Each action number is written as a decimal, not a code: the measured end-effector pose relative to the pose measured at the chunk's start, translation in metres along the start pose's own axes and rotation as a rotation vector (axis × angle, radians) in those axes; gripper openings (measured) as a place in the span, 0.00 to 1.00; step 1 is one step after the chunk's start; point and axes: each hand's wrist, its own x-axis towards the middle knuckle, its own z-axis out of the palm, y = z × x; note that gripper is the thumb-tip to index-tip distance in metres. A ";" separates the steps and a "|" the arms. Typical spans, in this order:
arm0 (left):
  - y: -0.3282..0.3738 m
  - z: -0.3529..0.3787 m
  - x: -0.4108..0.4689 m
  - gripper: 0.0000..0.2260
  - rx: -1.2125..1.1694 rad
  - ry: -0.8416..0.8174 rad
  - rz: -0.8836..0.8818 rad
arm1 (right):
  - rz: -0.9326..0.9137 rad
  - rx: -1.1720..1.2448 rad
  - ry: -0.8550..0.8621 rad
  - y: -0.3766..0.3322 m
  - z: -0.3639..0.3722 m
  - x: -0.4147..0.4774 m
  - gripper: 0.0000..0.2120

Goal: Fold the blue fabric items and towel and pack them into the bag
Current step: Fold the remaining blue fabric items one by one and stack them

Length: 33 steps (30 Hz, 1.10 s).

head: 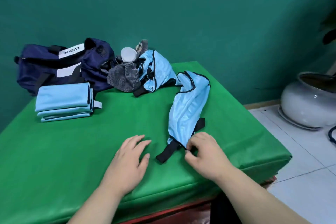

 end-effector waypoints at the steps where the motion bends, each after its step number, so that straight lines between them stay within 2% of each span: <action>1: 0.001 -0.002 -0.009 0.29 -0.010 0.010 -0.013 | 0.011 0.031 0.019 -0.005 0.001 -0.010 0.05; 5: 0.008 -0.004 -0.040 0.26 -0.020 0.027 -0.028 | 0.004 0.080 0.035 -0.014 -0.004 -0.042 0.07; 9: 0.018 -0.001 -0.071 0.26 -0.018 -0.003 -0.042 | 0.033 0.094 0.086 -0.006 -0.018 -0.057 0.13; 13: 0.026 -0.001 -0.094 0.25 -0.084 0.004 -0.078 | 0.127 0.129 0.114 0.002 -0.024 -0.060 0.11; 20: 0.050 -0.003 -0.101 0.23 0.041 0.007 0.019 | 0.137 0.159 0.076 0.007 -0.022 -0.051 0.13; 24: 0.071 -0.003 -0.084 0.24 0.024 0.010 0.075 | 0.187 0.227 0.123 0.010 -0.020 -0.046 0.12; 29: 0.099 -0.005 -0.031 0.26 0.201 -0.025 0.245 | 0.187 0.308 0.206 0.016 -0.022 -0.044 0.14; 31: 0.107 -0.011 0.000 0.29 0.192 -0.038 0.196 | 0.192 0.297 0.221 0.019 -0.023 -0.041 0.14; 33: 0.111 -0.018 0.032 0.29 0.112 -0.045 0.076 | 0.192 0.263 0.226 0.024 -0.026 -0.036 0.14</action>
